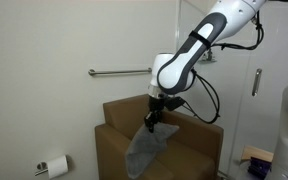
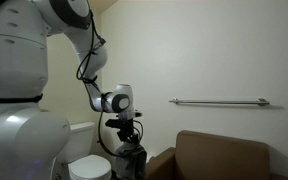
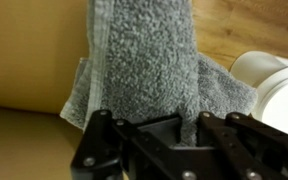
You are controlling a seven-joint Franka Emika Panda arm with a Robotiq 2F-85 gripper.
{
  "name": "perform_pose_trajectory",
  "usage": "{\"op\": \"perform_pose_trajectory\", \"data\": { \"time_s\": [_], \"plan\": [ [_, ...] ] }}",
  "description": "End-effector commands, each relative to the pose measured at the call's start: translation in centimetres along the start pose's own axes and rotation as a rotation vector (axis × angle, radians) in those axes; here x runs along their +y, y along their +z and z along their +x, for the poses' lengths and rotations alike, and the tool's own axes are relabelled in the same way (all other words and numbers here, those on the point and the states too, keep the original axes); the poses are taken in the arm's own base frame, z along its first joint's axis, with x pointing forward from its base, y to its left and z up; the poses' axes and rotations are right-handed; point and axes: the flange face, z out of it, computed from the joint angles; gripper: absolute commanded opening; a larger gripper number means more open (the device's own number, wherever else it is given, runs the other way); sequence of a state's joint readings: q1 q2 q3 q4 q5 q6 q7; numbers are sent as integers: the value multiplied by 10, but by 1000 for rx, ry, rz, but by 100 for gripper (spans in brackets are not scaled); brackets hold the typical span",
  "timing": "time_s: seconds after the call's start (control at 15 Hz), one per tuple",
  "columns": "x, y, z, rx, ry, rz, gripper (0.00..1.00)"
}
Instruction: Wipe the shoulder of the couch with the cloth
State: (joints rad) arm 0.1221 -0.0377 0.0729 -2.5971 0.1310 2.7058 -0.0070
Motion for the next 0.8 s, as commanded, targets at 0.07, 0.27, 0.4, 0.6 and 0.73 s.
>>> {"op": "perform_pose_trajectory", "data": {
  "time_s": [0.07, 0.27, 0.4, 0.6, 0.73],
  "plan": [
    [10, 19, -45, -140, 0, 146, 4],
    [16, 59, -54, -229, 18, 224, 4],
    [18, 91, -59, -273, 33, 252, 4],
    [12, 141, -64, -347, 39, 286, 4],
    [4, 173, -63, -370, 29, 289, 3]
  ]
}}
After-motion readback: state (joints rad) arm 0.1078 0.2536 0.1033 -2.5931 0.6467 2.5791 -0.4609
